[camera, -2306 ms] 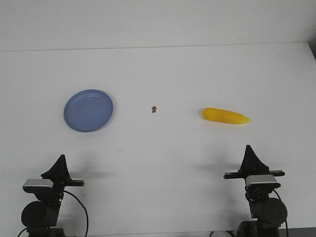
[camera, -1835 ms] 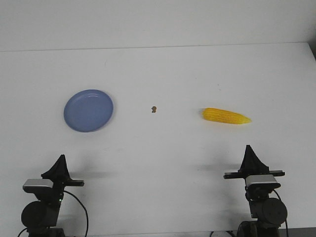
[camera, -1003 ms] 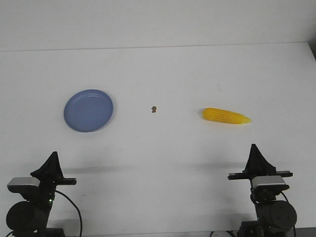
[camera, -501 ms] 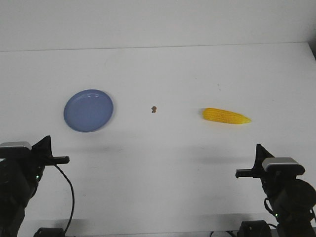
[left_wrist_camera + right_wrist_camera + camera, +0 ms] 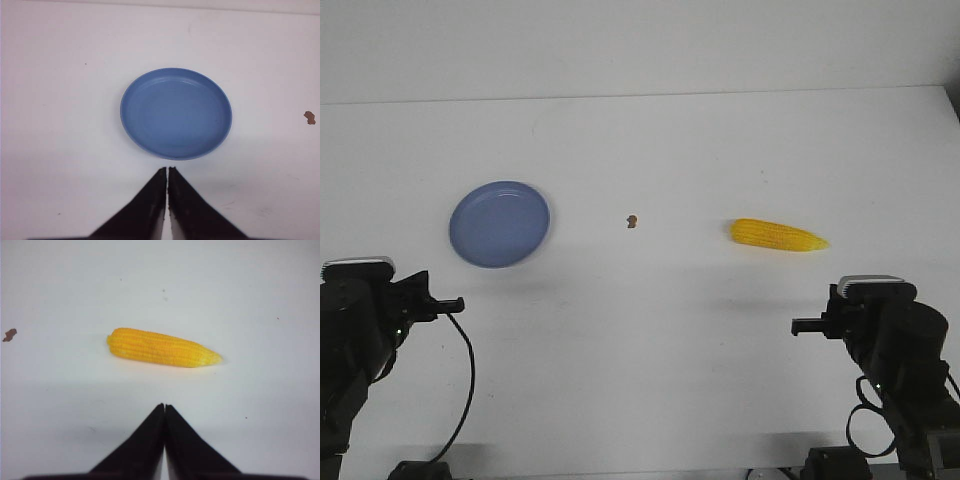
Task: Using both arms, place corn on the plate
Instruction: 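Raise both grippers and move the left gripper toward the blue plate rim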
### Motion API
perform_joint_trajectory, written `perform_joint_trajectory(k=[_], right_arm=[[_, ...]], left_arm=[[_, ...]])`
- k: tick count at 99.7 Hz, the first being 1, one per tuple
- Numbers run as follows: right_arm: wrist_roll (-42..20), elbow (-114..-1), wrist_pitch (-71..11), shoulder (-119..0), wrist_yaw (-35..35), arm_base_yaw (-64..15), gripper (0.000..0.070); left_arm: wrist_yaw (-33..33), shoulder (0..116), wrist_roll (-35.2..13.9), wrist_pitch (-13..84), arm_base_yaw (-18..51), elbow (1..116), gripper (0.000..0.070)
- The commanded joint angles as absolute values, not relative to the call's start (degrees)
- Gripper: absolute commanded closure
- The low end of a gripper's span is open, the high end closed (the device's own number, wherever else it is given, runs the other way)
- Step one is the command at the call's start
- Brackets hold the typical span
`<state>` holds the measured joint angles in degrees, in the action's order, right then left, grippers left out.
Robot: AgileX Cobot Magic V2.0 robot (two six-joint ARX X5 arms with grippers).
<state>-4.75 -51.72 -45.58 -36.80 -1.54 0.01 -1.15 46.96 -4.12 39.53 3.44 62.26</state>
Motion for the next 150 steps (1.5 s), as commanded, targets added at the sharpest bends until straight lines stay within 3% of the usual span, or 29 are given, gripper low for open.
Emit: perform_joint_trajectory(k=[1,25,29,41,47,72,89,114,150], right_arm=[[-5.2,-52.6,-45.1,-36.8,-1.7,0.0,0.0697],[-5.2,-52.6,-45.2,-36.8,-1.7,0.0,0.0666],[-5.1,-52.6,-45.1,-36.8,-1.7,0.0,0.0609],[-5.2,-52.6,-45.1,-36.8,-1.7,0.0,0.0342],[-5.2,-52.6,-45.1,-36.8,-1.7,0.0,0.0291],[-5.1,-52.6,-45.1,-36.8,-1.7,0.0,0.0288],[-5.2,-52.6,-45.1,-36.8,-1.7,0.0,0.0288],[-5.2,-52.6,-45.1,-36.8,-1.6,0.0,0.0288],[-5.2,-52.6,-45.0,-36.8,-1.5,0.0,0.0288]], left_arm=[[-1.1,47.0,-4.0,39.2,3.4,63.3,0.0684],[-1.1,46.9,-4.2,39.3,3.8,63.3,0.0669],[-1.1,46.9,-4.3,39.3,3.8,63.3,0.0619],[-1.1,46.9,-5.3,39.3,3.8,63.3,0.0359],[-1.1,46.9,-5.3,39.3,3.8,63.3,0.0313],[-1.1,47.3,-5.5,38.8,3.8,63.3,0.0314],[-1.1,51.0,-7.2,33.6,2.9,63.5,0.0318],[1.7,67.0,-10.2,31.4,-3.3,70.2,0.0318],[4.8,90.8,-10.2,31.2,-7.7,81.1,0.0319]])
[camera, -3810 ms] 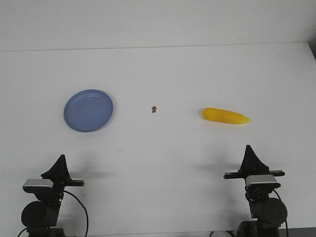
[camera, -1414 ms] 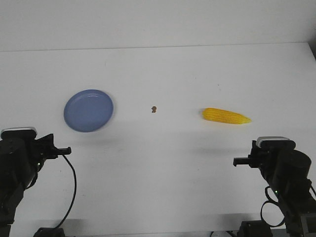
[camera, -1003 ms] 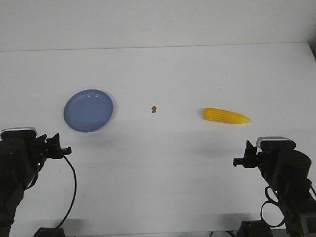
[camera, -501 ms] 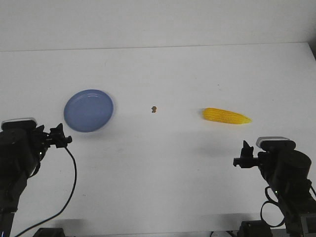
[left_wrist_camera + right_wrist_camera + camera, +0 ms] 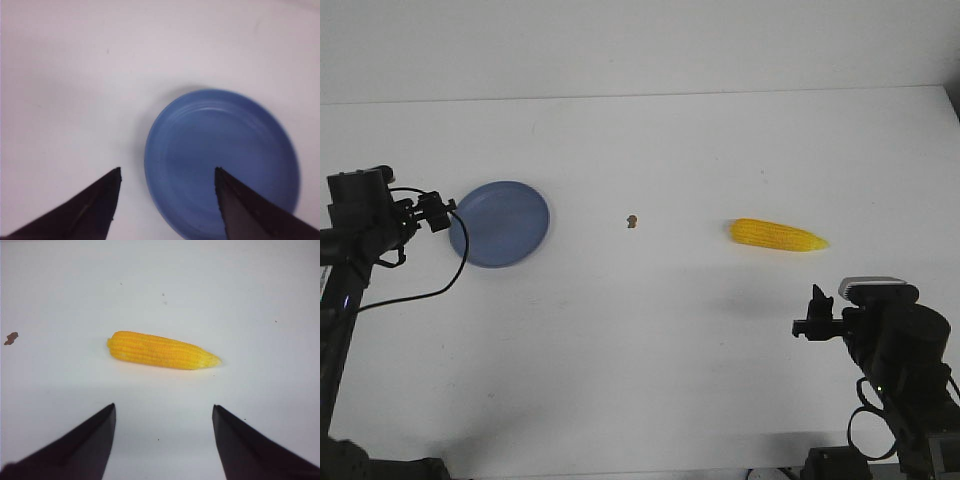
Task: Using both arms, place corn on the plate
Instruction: 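Raise both grippers and move the left gripper toward the blue plate rim, then lower the open left gripper onto the blue plate's rim and grip it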
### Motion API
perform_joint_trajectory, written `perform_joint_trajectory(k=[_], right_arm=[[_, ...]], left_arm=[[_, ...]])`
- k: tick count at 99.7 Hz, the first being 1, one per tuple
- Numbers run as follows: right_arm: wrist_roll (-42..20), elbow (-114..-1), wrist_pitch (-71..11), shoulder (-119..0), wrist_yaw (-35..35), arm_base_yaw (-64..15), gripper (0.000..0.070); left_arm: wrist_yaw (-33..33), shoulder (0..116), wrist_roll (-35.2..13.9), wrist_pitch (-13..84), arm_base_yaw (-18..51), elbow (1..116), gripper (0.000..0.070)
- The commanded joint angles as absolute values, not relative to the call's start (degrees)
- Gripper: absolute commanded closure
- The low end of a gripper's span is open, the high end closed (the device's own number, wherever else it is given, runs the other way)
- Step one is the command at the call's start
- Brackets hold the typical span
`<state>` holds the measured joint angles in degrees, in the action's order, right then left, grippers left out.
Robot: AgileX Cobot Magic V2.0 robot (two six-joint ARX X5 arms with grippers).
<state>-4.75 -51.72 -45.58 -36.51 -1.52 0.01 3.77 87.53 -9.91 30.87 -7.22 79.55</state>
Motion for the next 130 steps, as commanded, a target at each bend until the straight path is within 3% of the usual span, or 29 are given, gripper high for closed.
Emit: perform_joint_trajectory(k=[1,49,130], right_arm=[[-5.2,-52.6,-45.0,-36.8,-1.5,0.0,0.0288],[-5.2,-52.6,-45.1,-36.8,-1.5,0.0,0.0288],[-5.2,-52.6,-45.1,-36.8,-1.5,0.0,0.0288]], left_arm=[[5.0,91.3,-10.2,31.1,-7.7,81.1,0.0319],[7.9,107.0,-10.2,26.9,-8.6,81.3,0.0318],[8.1,110.3,-10.2,25.4,-8.6,81.3,0.0325]])
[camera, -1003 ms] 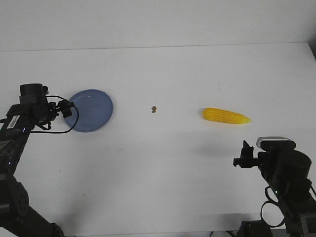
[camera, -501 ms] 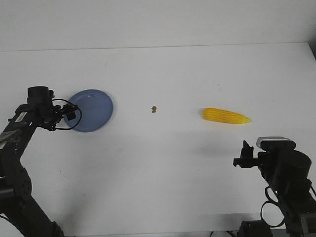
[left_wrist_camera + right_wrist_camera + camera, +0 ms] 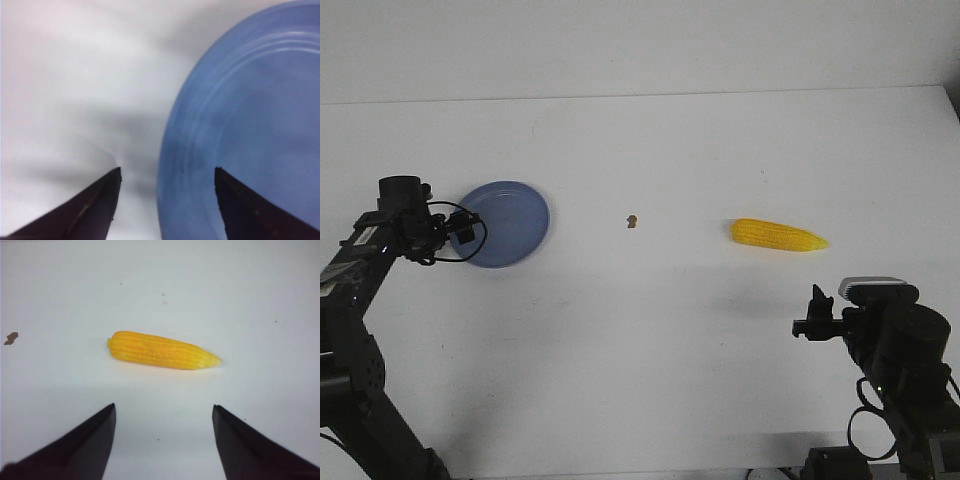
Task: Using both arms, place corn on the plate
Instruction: 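Lower the open left gripper onto the blue plate's rim and grip it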
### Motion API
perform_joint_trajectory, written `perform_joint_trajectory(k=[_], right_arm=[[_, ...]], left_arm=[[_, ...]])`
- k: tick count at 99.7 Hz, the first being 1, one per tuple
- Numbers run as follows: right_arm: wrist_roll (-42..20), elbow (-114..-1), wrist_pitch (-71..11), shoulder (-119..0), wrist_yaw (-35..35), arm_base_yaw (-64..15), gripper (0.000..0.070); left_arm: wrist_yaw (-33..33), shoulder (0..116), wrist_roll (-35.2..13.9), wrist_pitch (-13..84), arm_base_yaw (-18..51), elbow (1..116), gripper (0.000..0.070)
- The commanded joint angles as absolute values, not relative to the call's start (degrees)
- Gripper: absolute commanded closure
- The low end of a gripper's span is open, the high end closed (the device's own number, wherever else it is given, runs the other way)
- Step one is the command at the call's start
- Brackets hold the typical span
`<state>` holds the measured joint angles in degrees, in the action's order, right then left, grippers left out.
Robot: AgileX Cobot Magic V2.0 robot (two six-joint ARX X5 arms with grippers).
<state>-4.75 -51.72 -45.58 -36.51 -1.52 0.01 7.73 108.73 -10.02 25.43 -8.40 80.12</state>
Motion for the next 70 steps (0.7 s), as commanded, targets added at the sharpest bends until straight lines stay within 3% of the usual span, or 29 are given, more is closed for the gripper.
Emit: perform_joint_trajectory(k=[1,13,42,54,70], right_arm=[[-5.2,-52.6,-45.1,-36.8,-1.5,0.0,0.0288],[-5.2,-52.6,-45.0,-36.8,-1.5,0.0,0.0288],[-5.2,-52.6,-45.0,-36.8,-1.5,0.0,0.0288],[-5.2,-52.6,-45.0,-36.8,-1.5,0.0,0.0288],[-5.2,-52.6,-45.0,-36.8,-1.5,0.0,0.0288]], left_arm=[[8.1,110.3,-10.2,25.4,-8.6,81.3,0.0325],[8.2,110.7,-10.2,25.4,-8.6,81.3,0.0354],[9.5,110.8,-10.2,25.6,-8.6,81.3,0.0696],[11.0,110.7,-10.2,25.6,-8.8,81.3,0.0695],[19.0,109.1,-10.7,25.7,-9.2,81.3,0.0694]])
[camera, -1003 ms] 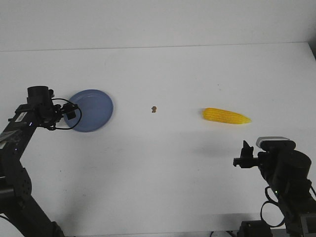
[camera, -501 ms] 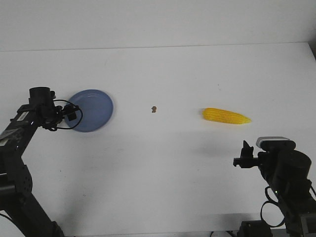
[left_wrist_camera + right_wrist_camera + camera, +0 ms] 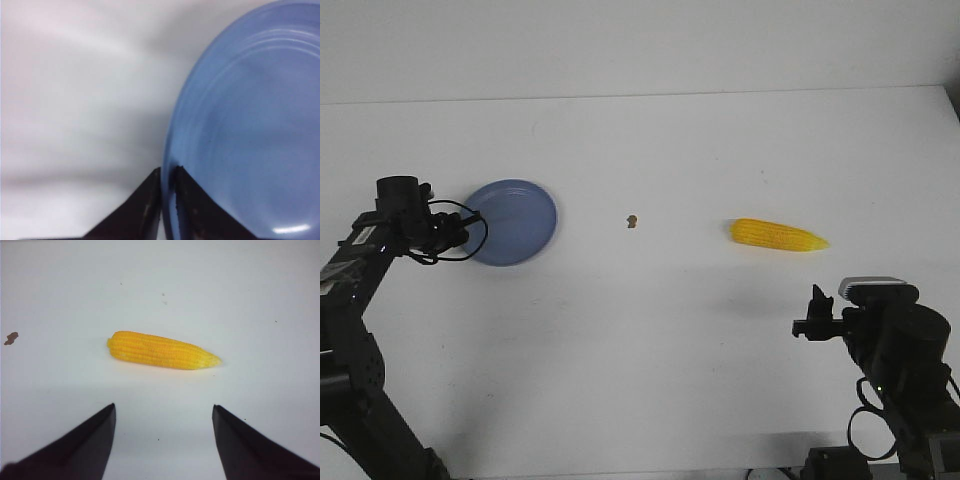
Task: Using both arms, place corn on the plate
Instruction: 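Lower the open left gripper onto the blue plate's rim and grip it, then drag the blue plate with the left gripper toward the table center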
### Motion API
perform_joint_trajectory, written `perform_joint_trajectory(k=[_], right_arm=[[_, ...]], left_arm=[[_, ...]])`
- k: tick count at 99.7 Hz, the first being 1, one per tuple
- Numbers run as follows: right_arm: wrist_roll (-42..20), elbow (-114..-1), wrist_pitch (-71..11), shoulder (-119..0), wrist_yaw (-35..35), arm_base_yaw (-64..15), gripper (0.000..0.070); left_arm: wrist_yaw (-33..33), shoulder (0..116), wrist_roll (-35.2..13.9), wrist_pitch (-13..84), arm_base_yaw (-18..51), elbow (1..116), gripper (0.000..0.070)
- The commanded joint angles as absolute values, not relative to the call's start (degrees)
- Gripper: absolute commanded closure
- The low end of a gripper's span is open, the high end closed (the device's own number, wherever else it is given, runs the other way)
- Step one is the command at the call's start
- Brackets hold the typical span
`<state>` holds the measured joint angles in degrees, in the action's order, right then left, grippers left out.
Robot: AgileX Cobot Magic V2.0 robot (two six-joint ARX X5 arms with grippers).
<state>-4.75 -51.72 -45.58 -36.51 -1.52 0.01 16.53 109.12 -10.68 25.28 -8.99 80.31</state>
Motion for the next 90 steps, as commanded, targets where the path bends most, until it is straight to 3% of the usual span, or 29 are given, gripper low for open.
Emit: perform_joint_trajectory(k=[1,22,44,90], right_arm=[[-5.2,-52.6,-45.0,-36.8,-1.5,0.0,0.0288],[-5.2,-52.6,-45.0,-36.8,-1.5,0.0,0.0288],[-5.2,-52.6,-45.0,-36.8,-1.5,0.0,0.0288],[-5.1,-52.6,-45.0,-36.8,-1.5,0.0,0.0288]], left_arm=[[19.6,108.9,-10.7,25.7,-9.3,81.3,0.0694],[28.4,104.2,-10.8,27.4,-8.3,81.3,0.0694],[32.3,101.2,-11.3,28.1,-2.4,79.9,0.0694],[33.0,100.4,-10.5,27.8,16.6,71.3,0.0695]])
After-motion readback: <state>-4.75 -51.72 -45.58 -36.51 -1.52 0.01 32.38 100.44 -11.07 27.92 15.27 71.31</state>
